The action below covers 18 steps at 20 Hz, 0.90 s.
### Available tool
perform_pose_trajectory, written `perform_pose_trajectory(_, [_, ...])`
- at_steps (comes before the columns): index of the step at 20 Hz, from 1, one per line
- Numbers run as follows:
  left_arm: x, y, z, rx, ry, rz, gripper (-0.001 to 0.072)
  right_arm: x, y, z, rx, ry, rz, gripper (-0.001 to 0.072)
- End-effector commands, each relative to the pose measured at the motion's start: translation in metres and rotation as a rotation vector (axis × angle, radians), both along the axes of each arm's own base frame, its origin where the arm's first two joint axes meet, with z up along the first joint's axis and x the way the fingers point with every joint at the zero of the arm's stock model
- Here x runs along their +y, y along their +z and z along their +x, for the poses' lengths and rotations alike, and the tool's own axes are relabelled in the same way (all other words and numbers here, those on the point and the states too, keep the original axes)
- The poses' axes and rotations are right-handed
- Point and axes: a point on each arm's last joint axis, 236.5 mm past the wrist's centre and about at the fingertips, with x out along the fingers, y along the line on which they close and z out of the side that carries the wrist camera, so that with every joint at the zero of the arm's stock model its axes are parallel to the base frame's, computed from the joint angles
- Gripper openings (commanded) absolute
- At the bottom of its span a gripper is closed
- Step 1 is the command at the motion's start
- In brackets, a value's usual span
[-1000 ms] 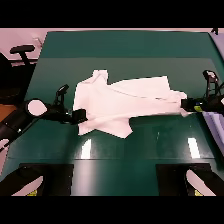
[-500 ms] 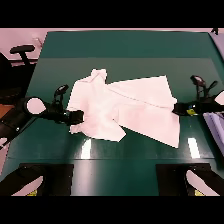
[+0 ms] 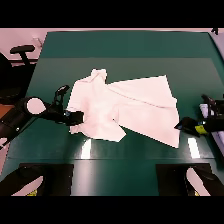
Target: Fold the shirts.
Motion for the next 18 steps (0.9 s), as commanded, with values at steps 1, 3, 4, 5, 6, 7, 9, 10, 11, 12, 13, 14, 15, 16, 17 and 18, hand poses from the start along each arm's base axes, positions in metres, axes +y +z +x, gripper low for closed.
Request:
perform_pose_trajectory(1, [-0.001,0.0,-0.004,0.002,-0.028,0.002,0.0027,-0.003,-0.036,-0.026,0.098,-0.115,0.114,0.0451])
perform_pose_trajectory(3, [-0.001,0.0,-0.006,0.011,-0.034,0.003,0.0027,-0.004,-0.05,-0.027,0.132,-0.136,0.159,0.0527])
perform_pose_trajectory(4, [-0.001,-0.001,-0.007,0.013,-0.035,0.003,0.0027,-0.005,-0.052,-0.027,0.144,-0.144,0.187,0.0552])
perform_pose_trajectory(5, [-0.001,0.0,-0.006,0.011,-0.034,0.002,0.0027,-0.008,-0.056,-0.029,0.162,-0.163,0.206,0.0552])
perform_pose_trajectory(6, [-0.001,0.0,-0.005,0.008,-0.033,0.002,0.0027,-0.012,-0.059,-0.031,0.176,-0.174,0.221,0.0552])
perform_pose_trajectory(7, [-0.001,0.0,-0.005,0.009,-0.033,0.002,0.0028,-0.015,-0.061,-0.033,0.188,-0.195,0.239,0.0552])
perform_pose_trajectory(9, [-0.001,0.0,-0.006,0.008,-0.041,0.003,0.0028,-0.019,-0.061,-0.038,0.194,-0.207,0.266,0.0552])
perform_pose_trajectory(10, [-0.001,0.0,-0.006,0.006,-0.04,0.003,0.0027,-0.02,-0.061,-0.037,0.191,-0.214,0.267,0.0552])
perform_pose_trajectory(11, [-0.001,0.0,-0.004,0.002,-0.037,0.002,0.0028,-0.022,-0.061,-0.038,0.192,-0.213,0.261,0.0552])
perform_pose_trajectory(12, [-0.001,0.0,-0.004,0.0,-0.036,0.002,0.0028,-0.024,-0.063,-0.041,0.2,-0.207,0.246,0.0551])
perform_pose_trajectory(13, [-0.001,0.0,-0.004,-0.001,-0.037,0.002,0.0027,-0.026,-0.065,-0.043,0.207,-0.202,0.235,0.0551])
perform_pose_trajectory(14, [-0.001,0.0,-0.004,-0.002,-0.036,0.002,0.0028,-0.026,-0.066,-0.043,0.205,-0.205,0.231,0.0551])
perform_pose_trajectory(15, [-0.001,0.0,-0.003,-0.003,-0.035,0.002,0.0028,-0.025,-0.069,-0.043,0.206,-0.21,0.23,0.0551])
perform_pose_trajectory(16, [-0.001,0.0,-0.003,-0.003,-0.035,0.001,0.0028,-0.025,-0.069,-0.043,0.21,-0.21,0.238,0.0551])
perform_pose_trajectory(17, [-0.001,0.0,-0.003,-0.005,-0.035,0.002,0.0028,-0.023,-0.071,-0.042,0.218,-0.214,0.259,0.055])
perform_pose_trajectory(18, [-0.001,0.001,-0.002,-0.008,-0.033,0.001,0.0028,-0.019,-0.074,-0.043,0.239,-0.205,0.272,0.055])
